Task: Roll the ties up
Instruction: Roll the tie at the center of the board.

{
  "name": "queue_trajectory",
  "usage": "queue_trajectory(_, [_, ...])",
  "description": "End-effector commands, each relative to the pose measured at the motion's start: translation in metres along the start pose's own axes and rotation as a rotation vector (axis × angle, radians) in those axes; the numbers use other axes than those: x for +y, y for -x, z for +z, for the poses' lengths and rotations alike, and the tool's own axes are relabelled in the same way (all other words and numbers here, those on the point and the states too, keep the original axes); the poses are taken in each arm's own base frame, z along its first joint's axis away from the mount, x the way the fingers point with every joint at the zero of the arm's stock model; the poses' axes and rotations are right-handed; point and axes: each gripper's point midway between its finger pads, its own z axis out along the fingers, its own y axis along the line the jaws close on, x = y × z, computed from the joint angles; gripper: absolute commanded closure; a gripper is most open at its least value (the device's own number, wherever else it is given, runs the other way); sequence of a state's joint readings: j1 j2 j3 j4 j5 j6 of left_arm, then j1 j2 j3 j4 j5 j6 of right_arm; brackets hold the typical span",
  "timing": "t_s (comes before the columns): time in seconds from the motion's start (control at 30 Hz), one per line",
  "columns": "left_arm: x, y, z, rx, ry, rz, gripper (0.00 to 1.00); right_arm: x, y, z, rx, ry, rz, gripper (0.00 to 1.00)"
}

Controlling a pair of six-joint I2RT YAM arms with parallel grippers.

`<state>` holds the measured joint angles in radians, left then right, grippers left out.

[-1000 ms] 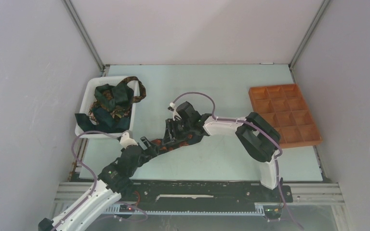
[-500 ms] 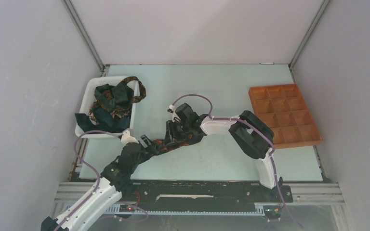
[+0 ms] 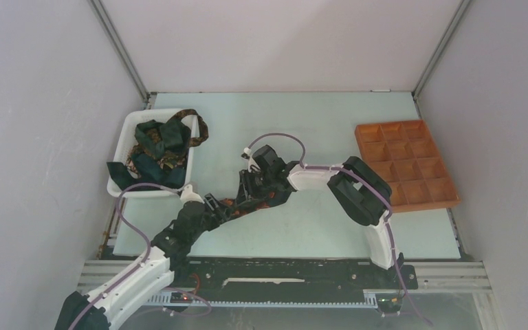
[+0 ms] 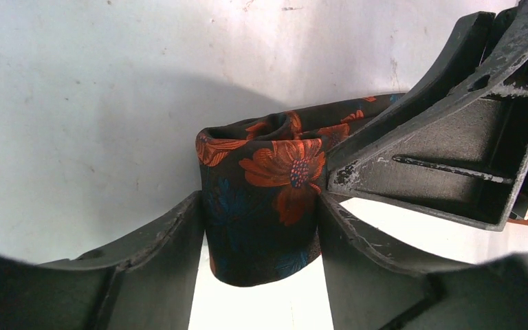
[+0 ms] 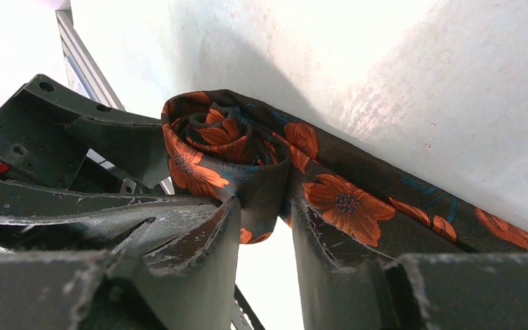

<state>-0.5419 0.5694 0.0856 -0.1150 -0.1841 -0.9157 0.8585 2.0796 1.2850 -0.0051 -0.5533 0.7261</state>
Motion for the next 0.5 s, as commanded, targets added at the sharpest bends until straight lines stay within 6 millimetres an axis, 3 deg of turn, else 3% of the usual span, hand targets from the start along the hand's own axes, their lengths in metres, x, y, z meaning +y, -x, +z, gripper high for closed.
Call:
queue_trajectory(0.0, [-0.009, 0.004, 0.000, 0.003, -0.029, 0.019, 0.40, 0.008, 0.016, -0.002, -0.031, 0.027, -0.038, 0.64])
queue_trajectory(0.17, [-0.011, 0.009, -0.002, 0.019, 0.002, 0.054, 0.47, -0.004, 0.023, -0.013, -0.039, -0.009, -0.027, 0.64])
queue_trajectory(0.47, [-0.015, 0.016, 0.000, 0.064, 0.070, 0.137, 0.53, -0.046, 0.035, -0.031, -0.084, -0.103, 0.036, 0.66])
